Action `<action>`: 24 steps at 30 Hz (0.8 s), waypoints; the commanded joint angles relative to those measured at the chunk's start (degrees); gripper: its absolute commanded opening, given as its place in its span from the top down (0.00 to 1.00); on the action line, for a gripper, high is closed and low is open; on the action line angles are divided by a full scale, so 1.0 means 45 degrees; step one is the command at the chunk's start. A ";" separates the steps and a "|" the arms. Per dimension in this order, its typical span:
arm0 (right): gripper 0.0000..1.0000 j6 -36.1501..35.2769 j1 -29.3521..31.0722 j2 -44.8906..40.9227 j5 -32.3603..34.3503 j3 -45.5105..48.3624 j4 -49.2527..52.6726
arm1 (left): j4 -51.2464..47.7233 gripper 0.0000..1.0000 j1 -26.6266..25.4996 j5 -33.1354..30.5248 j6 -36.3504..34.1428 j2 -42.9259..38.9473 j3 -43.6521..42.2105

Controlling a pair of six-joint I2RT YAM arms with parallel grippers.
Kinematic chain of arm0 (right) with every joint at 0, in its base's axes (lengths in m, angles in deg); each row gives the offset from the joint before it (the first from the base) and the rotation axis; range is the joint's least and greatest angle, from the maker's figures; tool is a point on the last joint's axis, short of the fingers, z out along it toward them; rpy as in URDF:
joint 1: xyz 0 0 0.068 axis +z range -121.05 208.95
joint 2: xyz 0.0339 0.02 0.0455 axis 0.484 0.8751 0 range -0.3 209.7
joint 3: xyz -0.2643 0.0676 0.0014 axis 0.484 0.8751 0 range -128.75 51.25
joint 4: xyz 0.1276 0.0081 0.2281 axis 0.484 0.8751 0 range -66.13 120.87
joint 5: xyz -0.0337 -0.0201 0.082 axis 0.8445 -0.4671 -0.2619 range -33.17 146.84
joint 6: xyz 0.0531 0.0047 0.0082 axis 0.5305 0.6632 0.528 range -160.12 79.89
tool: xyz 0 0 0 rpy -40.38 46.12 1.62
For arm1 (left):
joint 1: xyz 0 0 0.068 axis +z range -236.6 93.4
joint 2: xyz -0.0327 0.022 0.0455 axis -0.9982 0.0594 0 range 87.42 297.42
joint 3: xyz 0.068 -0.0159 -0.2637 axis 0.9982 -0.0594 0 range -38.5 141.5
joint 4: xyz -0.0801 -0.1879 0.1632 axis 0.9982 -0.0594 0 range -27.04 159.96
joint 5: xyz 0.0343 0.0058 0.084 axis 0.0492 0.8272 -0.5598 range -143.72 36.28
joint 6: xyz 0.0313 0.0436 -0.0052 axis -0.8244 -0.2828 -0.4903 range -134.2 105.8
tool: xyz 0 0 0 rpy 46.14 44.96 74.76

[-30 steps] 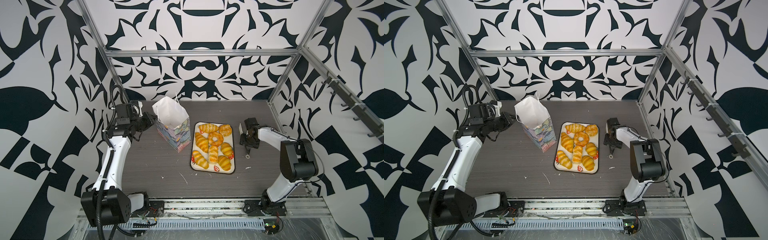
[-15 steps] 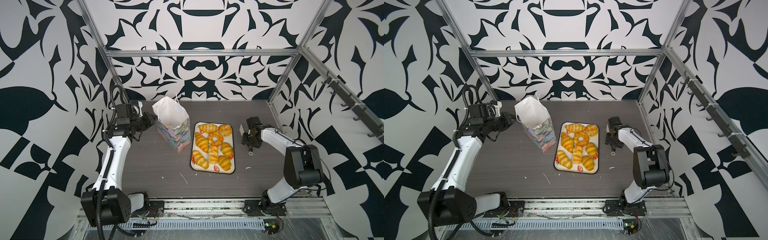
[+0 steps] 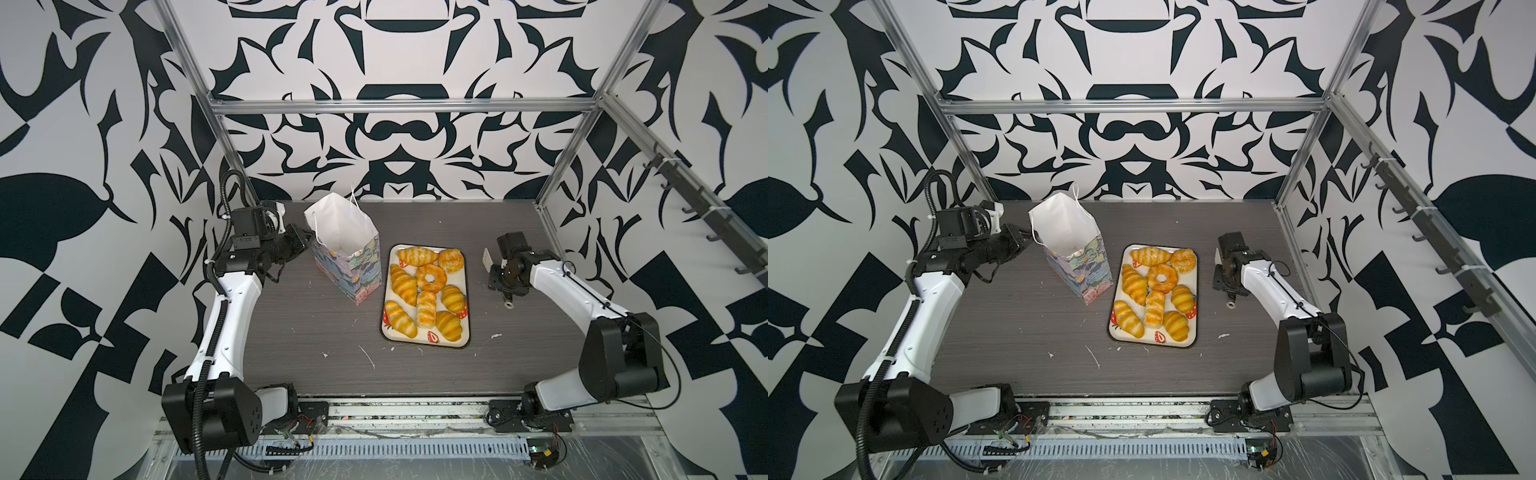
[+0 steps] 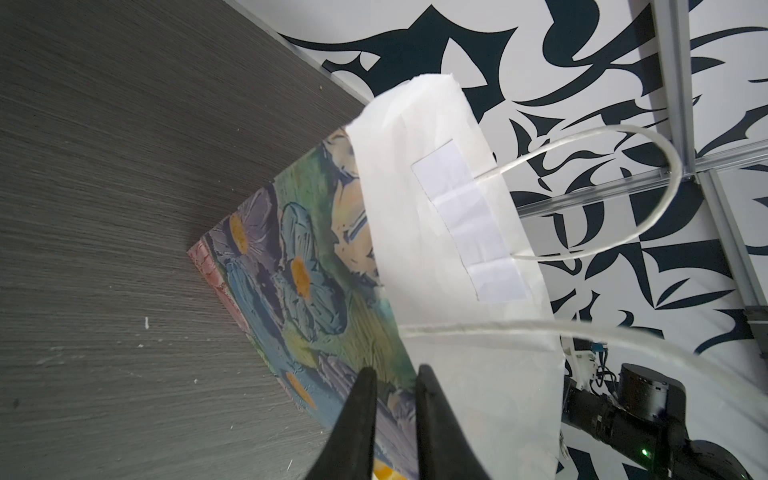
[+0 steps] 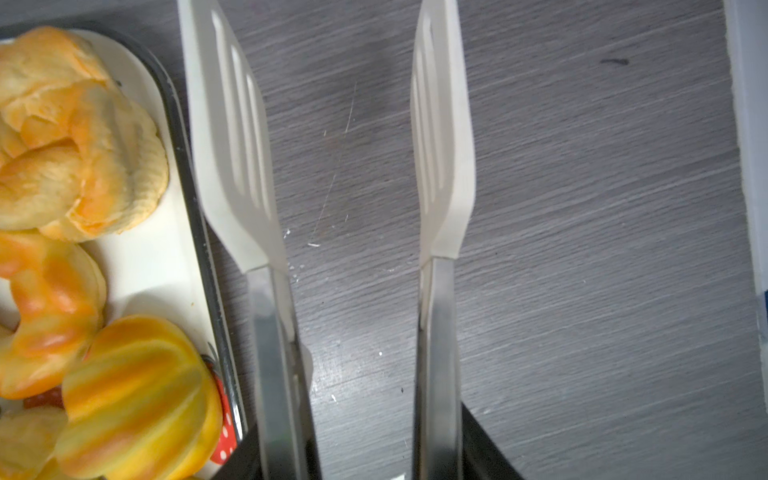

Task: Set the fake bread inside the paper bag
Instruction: 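Lift the tongs with the right gripper and carry them over the bread tray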

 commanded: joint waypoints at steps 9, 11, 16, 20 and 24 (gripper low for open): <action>0.46 0.0028 0.1608 -0.1171 0.1287 -0.2178 0.1806 | -0.0060 0.78 -0.0047 0.0153 -0.0053 -0.0137 0.0170; 0.46 0.0014 0.1897 -0.1162 0.1229 -0.2516 0.2081 | -0.0053 0.78 -0.0046 0.0263 -0.0039 -0.0147 0.0190; 0.46 0.0031 0.2420 -0.1208 0.1195 -0.3066 0.2414 | 0.0094 0.73 -0.0047 0.0423 0.0112 -0.0303 0.0278; 0.46 0.0014 0.2523 -0.1062 0.1011 -0.3182 0.2471 | 0.0088 0.70 -0.0067 0.0451 0.0176 -0.0209 0.0458; 0.46 0.0024 0.2693 -0.0841 0.0807 -0.3302 0.2416 | 0.0067 0.68 -0.0174 0.0356 0.0176 0.0099 0.0599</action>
